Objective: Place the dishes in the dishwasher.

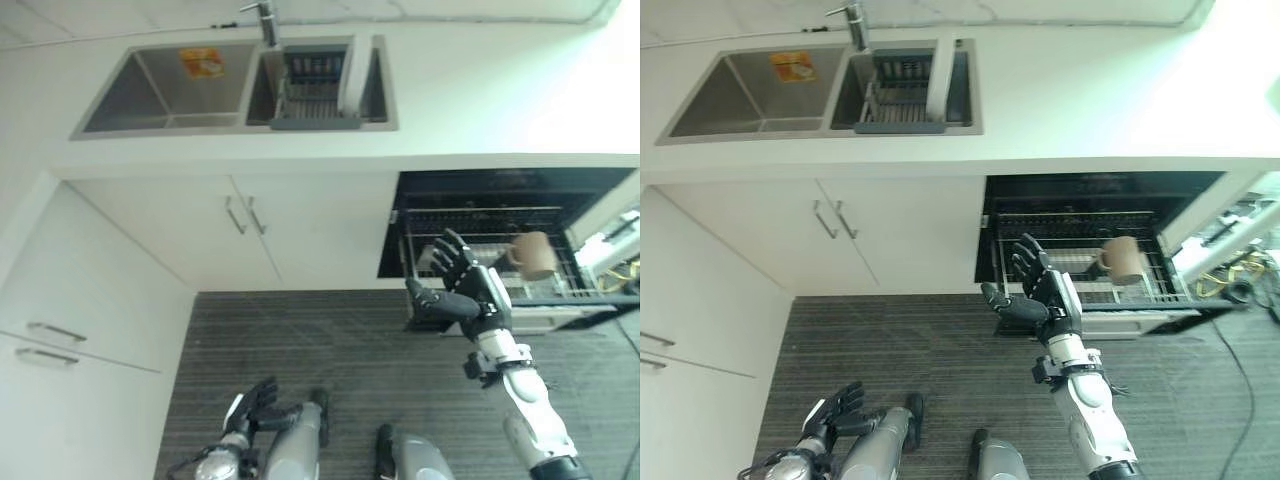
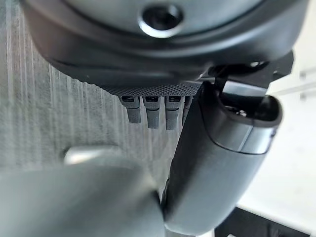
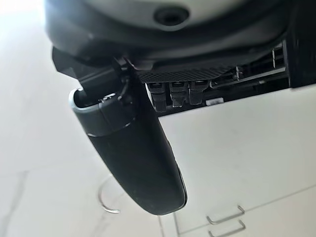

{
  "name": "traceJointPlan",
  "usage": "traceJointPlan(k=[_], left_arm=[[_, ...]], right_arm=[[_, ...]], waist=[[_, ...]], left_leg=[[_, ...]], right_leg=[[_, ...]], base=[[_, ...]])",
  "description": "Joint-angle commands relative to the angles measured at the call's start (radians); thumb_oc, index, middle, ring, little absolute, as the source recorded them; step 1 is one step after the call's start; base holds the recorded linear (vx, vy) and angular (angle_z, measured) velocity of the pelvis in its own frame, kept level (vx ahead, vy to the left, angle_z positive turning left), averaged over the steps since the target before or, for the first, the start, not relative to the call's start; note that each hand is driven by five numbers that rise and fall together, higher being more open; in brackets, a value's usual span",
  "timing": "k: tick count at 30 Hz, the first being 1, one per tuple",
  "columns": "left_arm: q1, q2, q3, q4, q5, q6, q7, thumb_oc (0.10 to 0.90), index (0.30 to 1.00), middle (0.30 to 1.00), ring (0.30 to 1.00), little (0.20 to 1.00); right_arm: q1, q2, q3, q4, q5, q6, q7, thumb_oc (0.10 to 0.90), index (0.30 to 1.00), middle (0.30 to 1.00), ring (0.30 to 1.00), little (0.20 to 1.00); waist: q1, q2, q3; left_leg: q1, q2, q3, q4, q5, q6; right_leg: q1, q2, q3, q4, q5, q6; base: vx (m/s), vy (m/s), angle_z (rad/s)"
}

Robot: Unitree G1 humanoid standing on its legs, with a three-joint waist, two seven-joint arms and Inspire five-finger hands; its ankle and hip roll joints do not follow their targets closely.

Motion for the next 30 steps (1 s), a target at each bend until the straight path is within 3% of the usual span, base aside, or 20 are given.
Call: traceJointPlan(k=[1,6,7,9,11,12,14,16,18,20,24,30], left_arm=[[0.046,0.031,-0.022,-0.026,0.021,-0.050,-0.035,0.800,0.900,0.900,0.900,0.900],[0.007,0.051,-0.031,0.011,0.068,-0.035,-0.038,0.800,0.900,0.900,0.900,0.900],[-0.001,0.056,-0.035,0.012,0.081,-0.029,-0.038,0.800,0.900,0.900,0.900,0.900],[-0.016,0.068,-0.044,0.011,0.096,-0.014,-0.032,0.800,0.900,0.900,0.900,0.900],[-0.021,0.079,-0.053,0.001,0.084,0.006,-0.002,0.800,0.900,0.900,0.900,0.900],[-0.022,0.083,-0.054,-0.002,0.076,0.010,0.012,0.800,0.900,0.900,0.900,0.900],[-0.034,0.092,-0.042,0.000,0.050,0.002,0.029,0.800,0.900,0.900,0.900,0.900],[-0.039,0.097,-0.034,-0.001,0.041,0.000,0.024,0.800,0.900,0.900,0.900,0.900],[-0.026,0.106,-0.026,-0.022,0.025,0.003,0.027,0.800,0.900,0.900,0.900,0.900],[-0.011,0.096,-0.035,-0.024,0.032,0.000,0.035,0.800,0.900,0.900,0.900,0.900],[0.010,0.072,-0.044,-0.029,0.042,-0.003,0.042,0.800,0.900,0.900,0.900,0.900],[0.029,0.051,-0.060,-0.021,0.080,0.001,0.050,0.800,0.900,0.900,0.900,0.900]], right_arm=[[-0.084,-0.050,-0.050,-0.136,-0.037,-0.111,0.011,0.800,0.900,0.900,0.900,0.900],[-0.086,-0.035,-0.050,-0.117,0.010,-0.122,-0.019,0.800,0.900,0.900,0.900,0.900],[-0.083,-0.027,-0.049,-0.118,0.004,-0.126,-0.023,0.800,0.900,0.900,0.900,0.900],[-0.078,-0.004,-0.040,-0.127,-0.022,-0.130,-0.030,0.800,0.900,0.900,0.900,0.900],[-0.081,0.020,-0.013,-0.141,-0.041,-0.127,-0.025,0.800,0.900,0.900,0.900,0.900],[-0.089,0.022,-0.003,-0.139,-0.038,-0.129,-0.022,0.800,0.900,0.900,0.900,0.900],[-0.116,0.019,0.023,-0.134,-0.035,-0.146,-0.017,0.800,0.900,0.900,0.900,0.900],[-0.126,0.012,0.030,-0.134,-0.047,-0.147,-0.021,0.800,0.900,0.900,0.900,0.900],[-0.136,-0.005,0.021,-0.116,-0.020,-0.160,-0.001,0.800,0.900,0.900,0.900,0.900],[-0.129,-0.021,0.002,-0.113,-0.002,-0.178,-0.006,0.800,0.900,0.900,0.900,0.900],[-0.120,-0.030,-0.021,-0.144,-0.023,-0.175,-0.047,0.800,0.900,0.900,0.900,0.900],[-0.110,-0.038,-0.040,-0.175,-0.070,-0.230,-0.137,0.800,0.900,0.900,0.900,0.900]], waist=[[0.006,-0.034,-0.073],[0.013,-0.061,-0.105],[0.013,-0.063,-0.109],[0.007,-0.060,-0.113],[0.002,-0.048,-0.105],[0.005,-0.046,-0.102],[0.005,-0.051,-0.089],[-0.001,-0.070,-0.077],[-0.001,-0.073,-0.077],[0.001,-0.083,-0.091],[-0.003,-0.082,-0.106],[-0.004,-0.073,-0.116]], left_leg=[[0.065,-0.015,0.042,-0.006,0.052,0.016],[0.138,-0.052,0.036,-0.006,-0.022,0.066],[0.151,-0.062,0.036,-0.006,-0.034,0.079],[0.179,-0.088,0.028,-0.006,-0.066,0.119],[0.210,-0.101,0.033,-0.006,-0.094,0.151],[0.214,-0.097,0.041,-0.006,-0.098,0.151],[0.218,-0.084,0.060,-0.006,-0.100,0.139],[0.233,-0.101,0.069,-0.006,-0.114,0.141],[0.228,-0.086,0.068,-0.006,-0.111,0.132],[0.222,-0.073,0.082,-0.006,-0.111,0.114],[0.217,-0.050,0.107,-0.006,-0.112,0.090],[0.197,-0.031,0.102,-0.006,-0.108,0.065]], right_leg=[[0.105,0.000,-0.029,-0.092,0.001,0.073],[0.128,-0.061,-0.045,-0.092,0.022,0.114],[0.139,-0.071,-0.054,-0.092,0.054,0.123],[0.151,-0.087,-0.071,-0.063,0.177,0.155],[0.051,-0.102,-0.087,0.065,0.230,0.154],[0.022,-0.104,-0.094,0.057,0.226,0.148],[-0.023,-0.103,-0.117,-0.092,0.194,0.135],[-0.093,-0.136,-0.095,-0.092,0.221,0.149],[-0.110,-0.134,-0.065,-0.092,0.182,0.157],[-0.113,-0.135,-0.077,-0.092,0.158,0.164],[-0.109,-0.141,-0.091,-0.092,0.135,0.156],[-0.108,-0.137,-0.110,-0.092,0.119,0.147]], base=[[0.31,0.380,-0.38],[0.22,0.242,-0.39],[0.21,0.238,0.08],[0.19,0.261,0.22],[0.12,0.202,-0.10],[0.05,0.056,-0.47],[-0.01,-0.110,-0.72],[0.01,-0.097,-0.58],[0.05,-0.096,-0.14],[0.13,-0.154,0.23],[0.11,-0.081,-0.05],[0.05,-0.078,0.14]])
